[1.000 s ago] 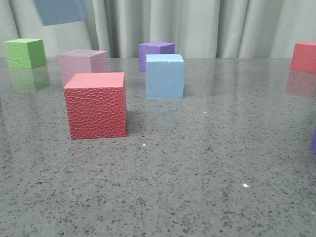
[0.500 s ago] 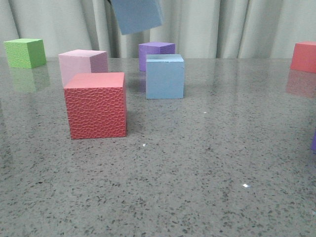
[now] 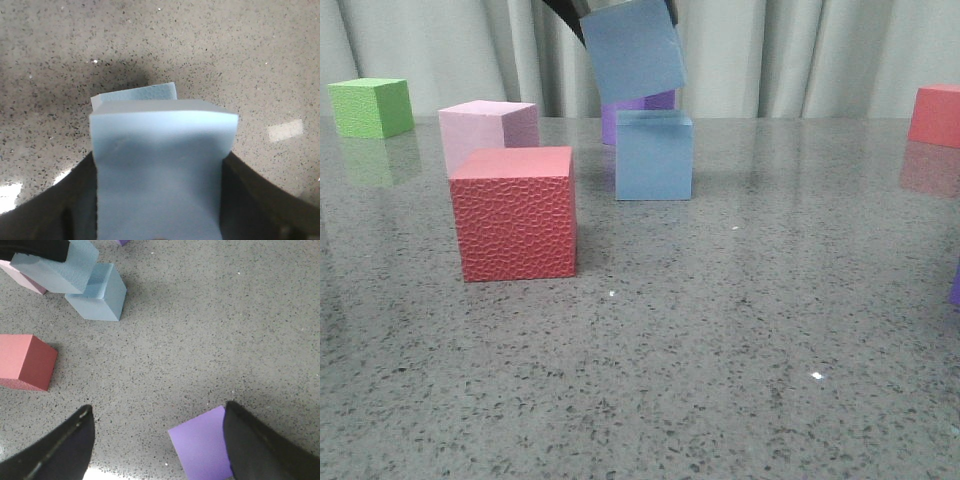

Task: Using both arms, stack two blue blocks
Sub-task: 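Lower the held cube onto the blue cube and open the left gripper, then raise the left gripper away from the stacked cubes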

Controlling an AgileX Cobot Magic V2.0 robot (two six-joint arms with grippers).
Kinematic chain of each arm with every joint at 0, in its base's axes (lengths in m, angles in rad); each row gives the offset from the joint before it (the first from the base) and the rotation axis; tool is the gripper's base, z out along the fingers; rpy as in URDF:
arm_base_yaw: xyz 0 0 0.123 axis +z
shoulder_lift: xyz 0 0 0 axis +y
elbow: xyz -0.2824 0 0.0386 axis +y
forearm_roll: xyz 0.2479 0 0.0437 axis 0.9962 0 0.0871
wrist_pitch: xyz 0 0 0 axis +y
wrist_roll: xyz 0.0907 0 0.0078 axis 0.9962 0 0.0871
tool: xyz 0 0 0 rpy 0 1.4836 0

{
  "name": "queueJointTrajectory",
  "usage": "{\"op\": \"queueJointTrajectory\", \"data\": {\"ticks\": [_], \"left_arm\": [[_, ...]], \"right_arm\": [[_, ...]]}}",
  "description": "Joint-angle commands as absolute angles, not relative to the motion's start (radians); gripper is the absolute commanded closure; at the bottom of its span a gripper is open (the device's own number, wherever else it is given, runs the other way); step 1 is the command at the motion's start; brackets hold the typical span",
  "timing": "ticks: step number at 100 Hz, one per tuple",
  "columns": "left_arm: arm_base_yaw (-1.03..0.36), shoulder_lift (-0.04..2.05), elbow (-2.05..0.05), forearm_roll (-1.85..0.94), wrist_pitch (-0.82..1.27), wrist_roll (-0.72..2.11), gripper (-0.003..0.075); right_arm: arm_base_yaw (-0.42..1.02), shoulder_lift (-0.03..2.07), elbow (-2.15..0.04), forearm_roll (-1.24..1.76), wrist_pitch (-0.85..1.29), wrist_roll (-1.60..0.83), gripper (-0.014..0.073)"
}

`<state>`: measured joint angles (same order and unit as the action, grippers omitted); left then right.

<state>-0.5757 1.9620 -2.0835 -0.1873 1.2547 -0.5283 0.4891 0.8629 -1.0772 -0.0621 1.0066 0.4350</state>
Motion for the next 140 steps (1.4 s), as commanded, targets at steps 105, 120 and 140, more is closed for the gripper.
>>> {"op": "queueJointTrajectory", "data": {"ticks": [105, 120, 140], "left_arm": [[-0.593, 1.938, -2.123, -0.228, 1.192, -0.514, 0.0220], [-0.593, 1.938, -2.161, -0.220, 1.191, -0.514, 0.0216], [-0.593, 1.936, -2.176, -0.209, 1.215, -0.514, 0.0216]], "right_arm": [[0.487, 0.853, -1.100, -0.082, 0.944, 0.426, 0.0058], [0.487, 0.853, -1.100, -0.082, 0.945, 0.426, 0.0058], [0.487, 0.853, -1.100, -0.082, 0.949, 0.426, 0.0058]]}}
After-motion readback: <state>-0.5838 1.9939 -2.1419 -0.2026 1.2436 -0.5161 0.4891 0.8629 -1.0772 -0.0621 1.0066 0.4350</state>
